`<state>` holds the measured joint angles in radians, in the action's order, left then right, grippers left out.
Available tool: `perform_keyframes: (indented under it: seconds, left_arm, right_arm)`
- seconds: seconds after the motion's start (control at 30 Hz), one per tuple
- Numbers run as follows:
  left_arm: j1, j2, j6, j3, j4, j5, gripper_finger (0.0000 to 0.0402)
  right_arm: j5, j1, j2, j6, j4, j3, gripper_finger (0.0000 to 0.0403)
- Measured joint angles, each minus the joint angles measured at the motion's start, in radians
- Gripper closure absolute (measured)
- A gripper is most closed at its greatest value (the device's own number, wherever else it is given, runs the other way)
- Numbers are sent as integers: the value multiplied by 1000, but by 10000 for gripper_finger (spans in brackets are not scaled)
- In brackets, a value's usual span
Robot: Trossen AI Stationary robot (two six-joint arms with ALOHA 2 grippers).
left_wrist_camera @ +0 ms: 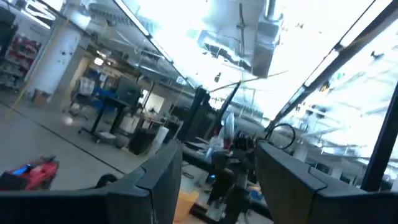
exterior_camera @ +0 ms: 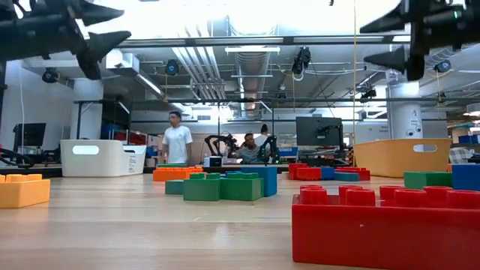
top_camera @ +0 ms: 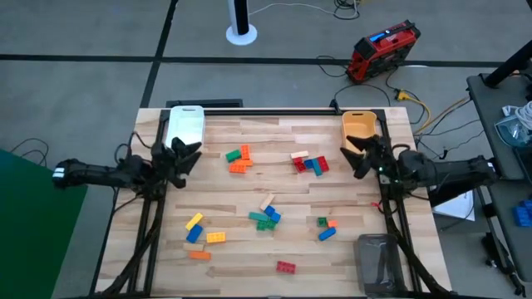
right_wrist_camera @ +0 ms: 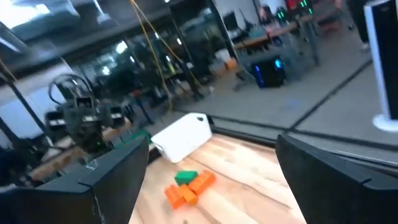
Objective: Sort blocks by size
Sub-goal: Put the top big red game piece into the yellow bin
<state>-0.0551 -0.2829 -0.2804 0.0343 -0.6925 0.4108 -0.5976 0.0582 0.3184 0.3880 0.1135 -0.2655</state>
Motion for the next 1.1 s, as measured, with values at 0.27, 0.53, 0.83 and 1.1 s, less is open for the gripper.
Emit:
perform_keyframes:
  seconds: [0.27, 0.53, 0.83, 1.1]
  left_arm:
    - [0, -156, -79, 343, 537, 34, 221]
    - [39, -364, -223, 758, 1208, 153, 221]
    - [155, -500, -307, 959, 1375, 24, 221]
    - [179, -588, -342, 952, 1372, -319, 221]
  right_arm:
    - [-42, -40, 238, 190, -467, -397, 60]
    - [2, -183, 516, 371, -886, -768, 60]
    - [289, -356, 780, 196, -951, -1035, 60]
    - [328, -405, 892, 102, -998, -1117, 60]
